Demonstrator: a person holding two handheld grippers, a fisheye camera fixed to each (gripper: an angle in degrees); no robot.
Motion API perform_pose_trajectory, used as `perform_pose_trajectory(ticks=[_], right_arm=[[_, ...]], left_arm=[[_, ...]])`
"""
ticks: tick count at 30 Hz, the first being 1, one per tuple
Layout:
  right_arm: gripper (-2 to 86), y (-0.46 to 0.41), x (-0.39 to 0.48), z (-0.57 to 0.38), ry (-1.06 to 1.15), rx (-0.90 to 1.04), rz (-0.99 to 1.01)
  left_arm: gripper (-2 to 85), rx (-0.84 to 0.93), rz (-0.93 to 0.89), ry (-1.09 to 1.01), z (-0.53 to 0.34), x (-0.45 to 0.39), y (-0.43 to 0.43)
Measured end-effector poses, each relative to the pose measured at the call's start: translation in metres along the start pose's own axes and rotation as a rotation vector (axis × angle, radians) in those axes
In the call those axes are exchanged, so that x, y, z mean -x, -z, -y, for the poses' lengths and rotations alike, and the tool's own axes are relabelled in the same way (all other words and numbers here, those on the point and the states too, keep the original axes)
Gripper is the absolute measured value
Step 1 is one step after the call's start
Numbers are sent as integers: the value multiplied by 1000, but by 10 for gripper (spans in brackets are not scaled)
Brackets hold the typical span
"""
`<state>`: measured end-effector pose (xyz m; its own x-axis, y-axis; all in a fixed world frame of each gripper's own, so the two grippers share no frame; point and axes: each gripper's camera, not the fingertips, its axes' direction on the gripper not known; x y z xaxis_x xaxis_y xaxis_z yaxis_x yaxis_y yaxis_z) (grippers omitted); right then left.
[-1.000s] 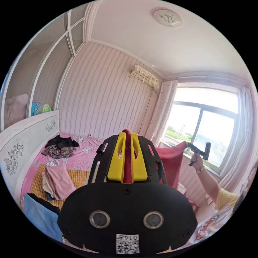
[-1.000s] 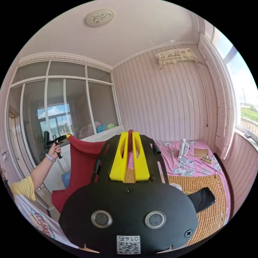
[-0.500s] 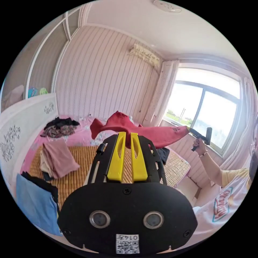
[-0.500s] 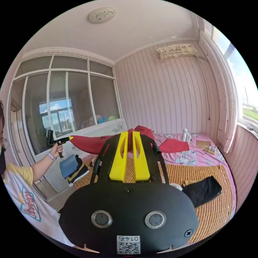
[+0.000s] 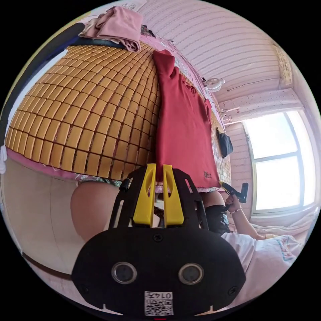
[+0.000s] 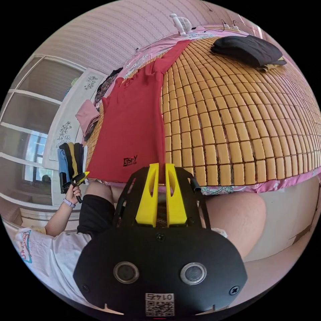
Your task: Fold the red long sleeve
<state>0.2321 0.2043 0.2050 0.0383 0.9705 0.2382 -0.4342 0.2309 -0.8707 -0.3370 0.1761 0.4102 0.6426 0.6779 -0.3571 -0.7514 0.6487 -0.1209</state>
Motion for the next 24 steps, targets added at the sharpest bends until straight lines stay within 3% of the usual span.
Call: perform_pose_trajectory(ticks=[9,17,24], right_arm=[[28,-13,1,7,-82,68,3],[58,-6,28,-5,1,-9,-65],[77,1,92,-31,256,-207,-352]], left_arm=[[46,92,105,57,17,-14,-19],[74,-45,120,-32,17,-46,-10],[75,-113,122,-157,26,-91,-12]])
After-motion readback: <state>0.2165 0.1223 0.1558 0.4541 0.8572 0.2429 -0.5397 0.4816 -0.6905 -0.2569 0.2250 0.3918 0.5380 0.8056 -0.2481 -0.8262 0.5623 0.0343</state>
